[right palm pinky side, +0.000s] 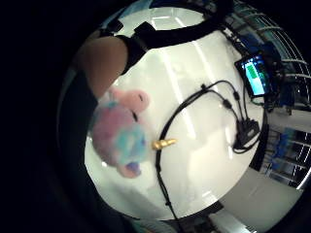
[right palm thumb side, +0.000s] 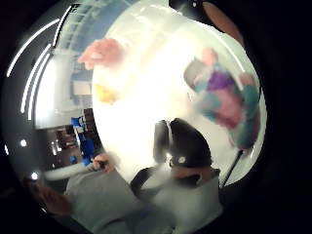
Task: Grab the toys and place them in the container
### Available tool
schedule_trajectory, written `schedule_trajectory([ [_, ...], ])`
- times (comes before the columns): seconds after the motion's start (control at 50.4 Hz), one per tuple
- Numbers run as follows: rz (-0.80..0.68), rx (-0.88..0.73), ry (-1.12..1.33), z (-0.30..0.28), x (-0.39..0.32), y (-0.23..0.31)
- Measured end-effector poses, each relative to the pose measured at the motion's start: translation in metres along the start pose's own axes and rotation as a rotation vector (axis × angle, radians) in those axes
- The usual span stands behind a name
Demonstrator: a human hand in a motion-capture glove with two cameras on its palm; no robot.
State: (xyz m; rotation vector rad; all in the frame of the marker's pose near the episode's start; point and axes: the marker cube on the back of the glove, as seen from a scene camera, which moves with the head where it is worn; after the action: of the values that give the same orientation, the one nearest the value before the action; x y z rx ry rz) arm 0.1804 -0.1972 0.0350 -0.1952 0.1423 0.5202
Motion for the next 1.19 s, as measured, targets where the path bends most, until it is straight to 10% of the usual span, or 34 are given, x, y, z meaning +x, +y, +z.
schedule_trajectory([
  [0.953, 0.0, 0.206, 0.147, 0.034, 0.01, -0.029],
  [1.192, -0.042, 0.331, 0.204, -0.107, -0.029, -0.062],
])
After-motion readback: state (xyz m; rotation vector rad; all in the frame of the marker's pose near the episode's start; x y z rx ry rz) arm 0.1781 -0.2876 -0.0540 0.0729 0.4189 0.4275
